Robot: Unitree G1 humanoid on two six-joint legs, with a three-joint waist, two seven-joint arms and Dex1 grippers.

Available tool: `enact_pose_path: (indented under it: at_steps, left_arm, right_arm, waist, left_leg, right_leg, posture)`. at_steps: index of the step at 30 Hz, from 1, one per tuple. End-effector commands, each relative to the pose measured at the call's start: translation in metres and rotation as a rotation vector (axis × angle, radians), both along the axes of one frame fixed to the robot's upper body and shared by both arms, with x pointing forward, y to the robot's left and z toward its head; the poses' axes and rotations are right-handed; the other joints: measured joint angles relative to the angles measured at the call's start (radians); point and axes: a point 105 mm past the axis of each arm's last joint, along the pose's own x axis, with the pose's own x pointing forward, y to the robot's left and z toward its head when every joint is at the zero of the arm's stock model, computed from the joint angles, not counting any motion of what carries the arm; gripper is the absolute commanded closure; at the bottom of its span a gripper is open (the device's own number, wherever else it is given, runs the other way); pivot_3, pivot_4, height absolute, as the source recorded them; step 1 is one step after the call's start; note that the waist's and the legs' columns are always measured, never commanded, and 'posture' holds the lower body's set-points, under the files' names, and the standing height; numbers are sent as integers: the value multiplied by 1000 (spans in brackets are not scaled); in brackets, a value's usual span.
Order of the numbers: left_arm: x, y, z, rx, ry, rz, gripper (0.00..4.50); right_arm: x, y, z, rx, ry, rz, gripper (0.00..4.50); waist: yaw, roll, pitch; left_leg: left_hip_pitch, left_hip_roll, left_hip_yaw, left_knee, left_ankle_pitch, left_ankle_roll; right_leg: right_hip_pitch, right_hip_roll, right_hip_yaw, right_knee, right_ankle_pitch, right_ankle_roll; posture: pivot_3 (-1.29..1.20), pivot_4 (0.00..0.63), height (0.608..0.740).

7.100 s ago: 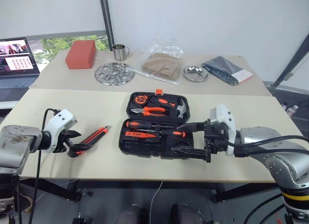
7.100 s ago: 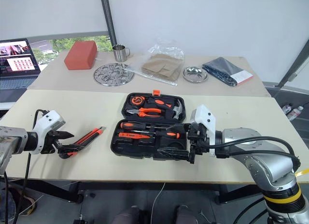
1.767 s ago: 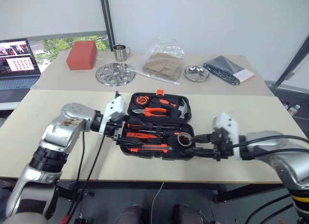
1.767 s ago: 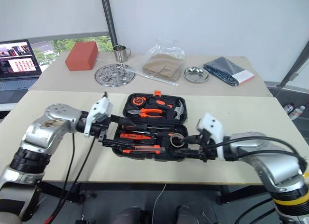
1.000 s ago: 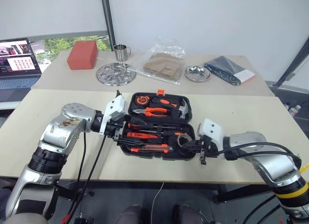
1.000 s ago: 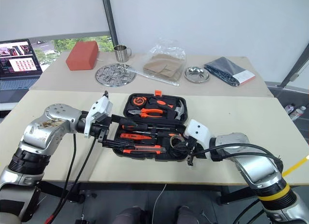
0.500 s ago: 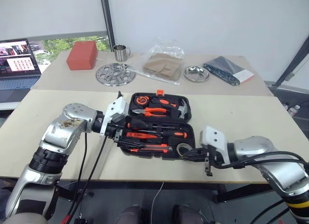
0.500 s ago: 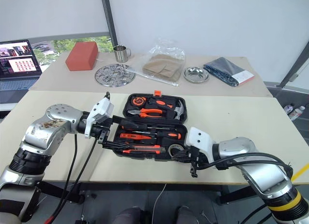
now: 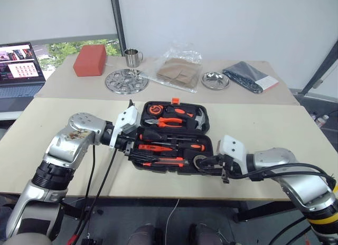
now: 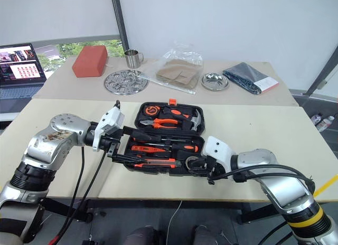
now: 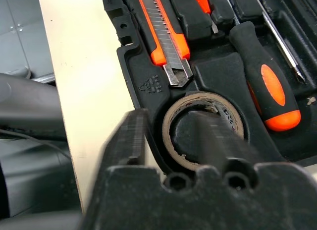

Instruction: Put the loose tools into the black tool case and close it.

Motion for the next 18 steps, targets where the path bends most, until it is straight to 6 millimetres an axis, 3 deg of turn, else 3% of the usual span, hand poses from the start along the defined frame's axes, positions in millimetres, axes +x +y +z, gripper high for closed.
enact_pose_path:
  at_steps: [1, 3, 5, 9, 12, 14, 17, 18]
  left_arm:
    - [2, 7, 8, -11, -43, 35, 0]
    - [9, 20, 8, -17, -32, 118, 0]
    - [16, 39, 3, -13, -23, 214, 0]
    - [37, 95, -23, 70, -26, 478, 1106]
    - [46, 118, -43, 144, -41, 566, 2174]
    - [50, 119, -50, 158, -46, 566, 2895]
    - [54, 103, -56, 138, -35, 523, 4043]
    - [55, 97, -57, 133, -33, 512, 4353]
  right_arm:
    - [0, -1, 30, 69, -51, -2, 1212]
    - [10, -13, 36, 97, -48, -75, 509]
    - [21, -27, 37, 109, -48, -154, 509]
    - [44, -57, 25, 108, -42, -293, 1743]
    - [56, -65, 14, 93, -39, -329, 2773]
    - [61, -66, 7, 69, -48, -321, 3445]
    - [69, -63, -5, 8, -71, -280, 4497]
    - [71, -60, -8, -7, -80, -262, 4500]
  waist:
    - [0, 0, 0]
    - [-1, 0, 0]
    - [-1, 0, 0]
    - [-3, 0, 0]
    - [-3, 0, 0]
    - [-1, 0, 0]
    - [0, 0, 0]
    - [0, 0, 0]
  left_leg:
    - [0, 0, 0, 0, 0, 0]
    - [0, 0, 0, 0, 0, 0]
    - [0, 0, 0, 0, 0, 0]
    - [2, 0, 1, -1, 0, 0]
    - [1, 0, 1, -2, 0, 0]
    - [0, 0, 2, -2, 0, 0]
    - [-1, -1, 2, -2, 0, 0]
    - [-1, -2, 1, -2, 0, 0]
  right_leg:
    - [0, 0, 0, 0, 0, 0]
    - [0, 0, 0, 0, 0, 0]
    - [0, 0, 0, 0, 0, 0]
    - [0, 0, 0, 0, 0, 0]
    - [-2, 0, 1, 0, 0, 0]
    - [-2, 0, 1, 0, 0, 0]
    - [-2, -1, 0, 0, 0, 0]
    - [-2, -1, 0, 0, 0, 0]
  posture:
    - [0, 150, 734]
    - [0, 150, 734]
    - [0, 150, 734]
    - [0, 150, 734]
    - [0, 150, 734]
    - [0, 150, 734]
    - [0, 150, 734]
    - [0, 150, 734]
